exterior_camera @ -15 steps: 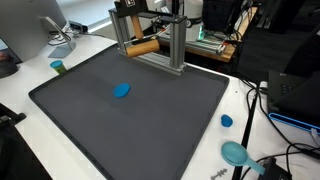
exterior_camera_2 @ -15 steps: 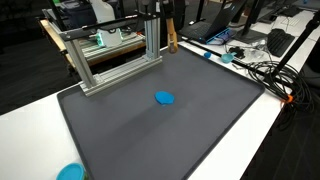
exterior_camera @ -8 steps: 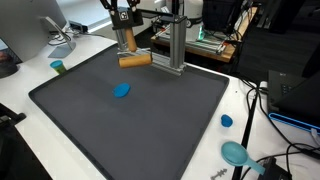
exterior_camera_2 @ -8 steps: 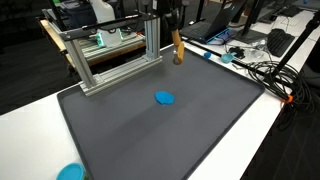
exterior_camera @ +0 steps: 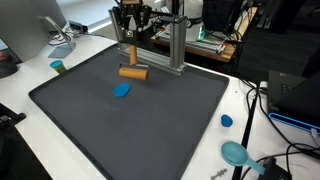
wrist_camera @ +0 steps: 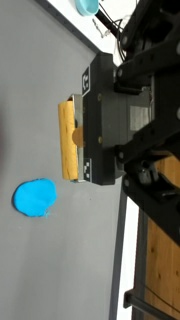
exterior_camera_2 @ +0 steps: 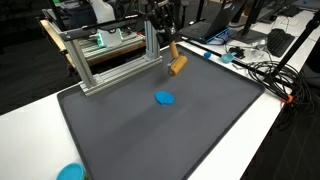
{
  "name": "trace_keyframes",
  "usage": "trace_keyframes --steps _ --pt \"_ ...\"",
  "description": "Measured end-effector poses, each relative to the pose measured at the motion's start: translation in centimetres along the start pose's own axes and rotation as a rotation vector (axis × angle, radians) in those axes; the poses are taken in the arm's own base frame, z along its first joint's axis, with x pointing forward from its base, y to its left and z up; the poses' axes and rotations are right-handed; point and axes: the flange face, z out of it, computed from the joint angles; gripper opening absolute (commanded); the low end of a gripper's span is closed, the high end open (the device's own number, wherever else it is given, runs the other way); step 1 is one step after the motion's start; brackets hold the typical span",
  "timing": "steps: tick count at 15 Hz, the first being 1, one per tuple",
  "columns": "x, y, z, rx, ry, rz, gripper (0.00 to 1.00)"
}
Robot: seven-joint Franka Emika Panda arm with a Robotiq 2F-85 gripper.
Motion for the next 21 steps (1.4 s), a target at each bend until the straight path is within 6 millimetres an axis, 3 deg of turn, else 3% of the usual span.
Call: trace_keyframes --steps 1,2,8,14,17,18,20,21 --pt "-1.0 -0.4 -0.5 -0.011 0.017 0.012 0.47" --pt "-1.8 -0.8 -1.1 -0.014 0.025 0.017 0.22" --pt "-2.3 -1.4 -2.9 -0.056 0.019 0.100 0.22" --pt "-2.9 -5.2 -9.6 -0.088 -0.133 0.298 0.22" --pt "-3.6 -5.7 -11.5 -0.088 -0.192 0.360 0.22" --pt "-3.8 -5.5 -11.7 -0.092 -0.201 0.376 0.47" --pt "-4.1 -4.9 -11.6 -0.105 -0.205 0.394 0.47" --pt "-4.2 -4.6 -11.6 -0.109 -0.207 0.398 0.22"
